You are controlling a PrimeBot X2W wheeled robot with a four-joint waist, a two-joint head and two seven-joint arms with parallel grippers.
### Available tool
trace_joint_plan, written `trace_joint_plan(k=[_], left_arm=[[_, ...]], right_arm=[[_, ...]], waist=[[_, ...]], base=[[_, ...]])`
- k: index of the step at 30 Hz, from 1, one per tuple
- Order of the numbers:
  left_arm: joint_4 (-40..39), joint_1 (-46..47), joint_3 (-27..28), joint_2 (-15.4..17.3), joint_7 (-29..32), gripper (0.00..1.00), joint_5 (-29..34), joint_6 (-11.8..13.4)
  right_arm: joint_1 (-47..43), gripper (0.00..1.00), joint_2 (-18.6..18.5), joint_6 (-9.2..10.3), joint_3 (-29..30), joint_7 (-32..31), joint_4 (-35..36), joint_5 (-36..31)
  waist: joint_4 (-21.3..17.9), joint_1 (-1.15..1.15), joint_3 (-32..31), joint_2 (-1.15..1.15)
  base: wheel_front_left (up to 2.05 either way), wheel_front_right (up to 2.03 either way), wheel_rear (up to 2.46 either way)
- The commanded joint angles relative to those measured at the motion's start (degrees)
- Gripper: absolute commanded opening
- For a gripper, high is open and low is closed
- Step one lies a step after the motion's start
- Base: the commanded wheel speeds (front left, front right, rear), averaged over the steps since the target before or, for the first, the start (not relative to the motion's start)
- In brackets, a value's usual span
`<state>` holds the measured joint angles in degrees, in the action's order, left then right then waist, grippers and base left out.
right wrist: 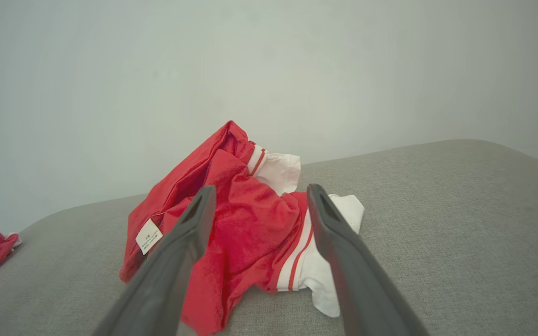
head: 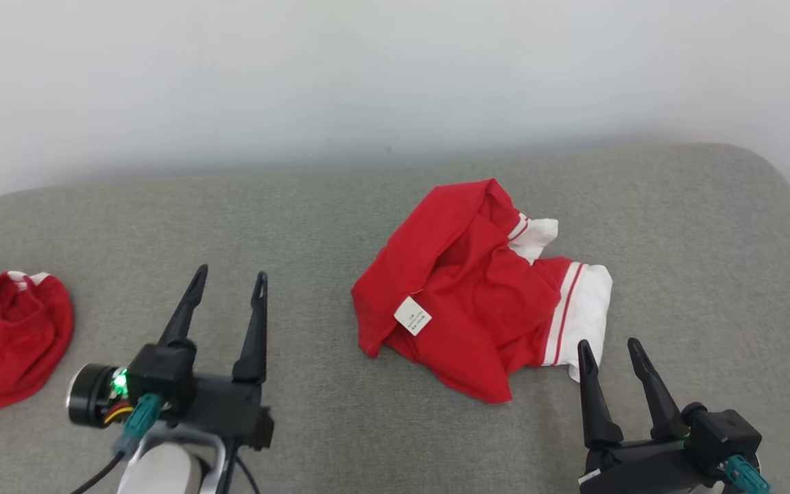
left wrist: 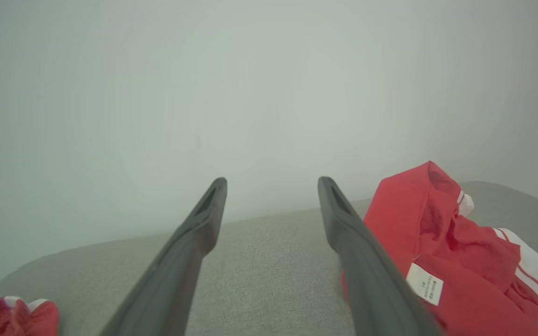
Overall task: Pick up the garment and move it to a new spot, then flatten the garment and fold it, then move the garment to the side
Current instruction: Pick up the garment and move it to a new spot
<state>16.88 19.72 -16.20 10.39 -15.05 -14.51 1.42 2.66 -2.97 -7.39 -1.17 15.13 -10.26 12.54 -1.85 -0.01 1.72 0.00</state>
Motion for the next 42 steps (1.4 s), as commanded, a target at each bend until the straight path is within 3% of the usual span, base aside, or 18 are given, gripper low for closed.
trace_joint_plan(k=[1,9,21,36,42], left_arm=[[-0.7,-1.1,0.3,0.4,-0.2,1.00,0.2,-0.3],[-5.1,-10.2,5.4,3.0,-0.2,1.00,0.2,-0.4],[-9.5,-19.4,12.5,0.4,-0.2,1.00,1.3,0.9],[-9.0,-22.3,14.2,-1.4,-0.2,1.00,5.3,-4.4],[-7.2,-22.7,14.3,-1.6,-0.2,1.00,6.3,-5.2]], right_arm=[[-0.6,1.00,0.2,-0.20,0.0,0.0,0.2,-0.7],[-1.5,1.00,0.2,-0.20,0.8,0.0,1.6,-0.8],[-2.6,1.00,0.2,-0.20,2.1,0.0,1.7,-1.6],[-3.0,1.00,0.2,-0.20,3.2,0.0,1.1,-2.5],[-3.4,1.00,0.2,-0.20,3.5,0.0,0.7,-2.8]], waist=[[1.3,0.01,-1.0,0.00],[2.3,0.01,-1.6,0.00],[2.6,0.01,-2.4,0.00],[2.1,0.01,-3.0,0.00],[1.9,0.01,-3.1,0.00]], base=[[0.00,0.00,0.00],[0.00,0.00,0.00],[0.00,0.00,0.00],[0.00,0.00,0.00],[0.00,0.00,0.00]])
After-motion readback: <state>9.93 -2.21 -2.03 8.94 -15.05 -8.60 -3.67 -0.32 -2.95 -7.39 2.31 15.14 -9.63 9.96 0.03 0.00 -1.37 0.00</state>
